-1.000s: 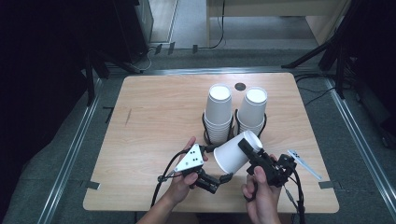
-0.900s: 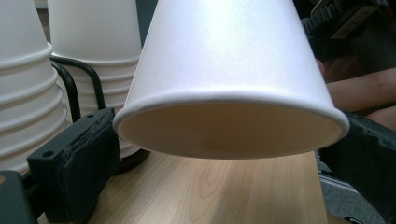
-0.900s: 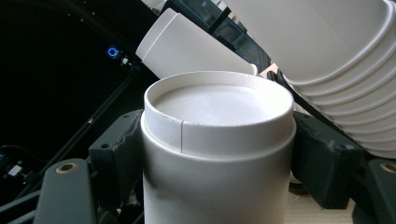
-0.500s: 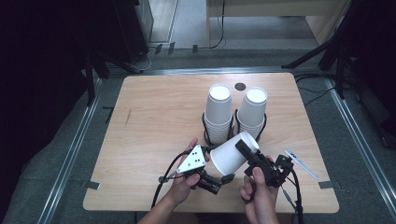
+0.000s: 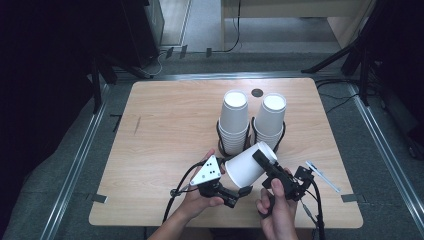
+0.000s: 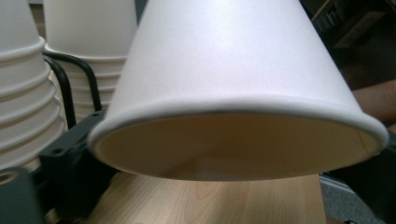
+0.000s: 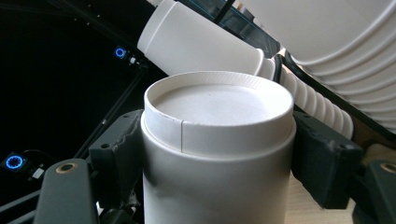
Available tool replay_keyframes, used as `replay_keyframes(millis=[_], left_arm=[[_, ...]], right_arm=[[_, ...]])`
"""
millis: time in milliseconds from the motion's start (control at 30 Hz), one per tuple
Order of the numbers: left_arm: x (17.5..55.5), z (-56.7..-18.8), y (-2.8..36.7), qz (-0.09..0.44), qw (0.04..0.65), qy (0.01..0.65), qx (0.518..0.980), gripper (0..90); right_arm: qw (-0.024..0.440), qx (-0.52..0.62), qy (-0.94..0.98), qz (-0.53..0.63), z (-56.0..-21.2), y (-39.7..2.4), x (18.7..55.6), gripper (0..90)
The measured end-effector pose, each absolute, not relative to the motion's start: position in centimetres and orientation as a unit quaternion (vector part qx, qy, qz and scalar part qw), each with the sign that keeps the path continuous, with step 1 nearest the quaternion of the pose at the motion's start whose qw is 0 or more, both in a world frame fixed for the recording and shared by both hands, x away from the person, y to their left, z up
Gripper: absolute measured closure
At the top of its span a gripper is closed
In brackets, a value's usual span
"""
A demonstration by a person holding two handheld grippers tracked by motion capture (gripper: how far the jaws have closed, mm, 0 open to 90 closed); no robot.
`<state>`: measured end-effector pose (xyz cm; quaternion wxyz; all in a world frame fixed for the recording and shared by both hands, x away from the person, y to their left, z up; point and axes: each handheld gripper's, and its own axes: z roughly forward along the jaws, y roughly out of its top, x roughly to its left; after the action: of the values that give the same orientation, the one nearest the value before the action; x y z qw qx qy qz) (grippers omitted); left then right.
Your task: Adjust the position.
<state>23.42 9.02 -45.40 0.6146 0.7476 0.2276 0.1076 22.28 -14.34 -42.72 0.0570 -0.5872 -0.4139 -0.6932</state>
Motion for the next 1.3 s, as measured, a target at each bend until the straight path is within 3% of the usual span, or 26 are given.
replay_keyframes(millis=[1300], left_arm=[[24.0,-45.2,10.1,0.084,0.614,0.215,0.755,7.5]], right_arm=[[0.030,-0.521,-0.471,-0.711,-43.2,-15.5,23.7,20.1]])
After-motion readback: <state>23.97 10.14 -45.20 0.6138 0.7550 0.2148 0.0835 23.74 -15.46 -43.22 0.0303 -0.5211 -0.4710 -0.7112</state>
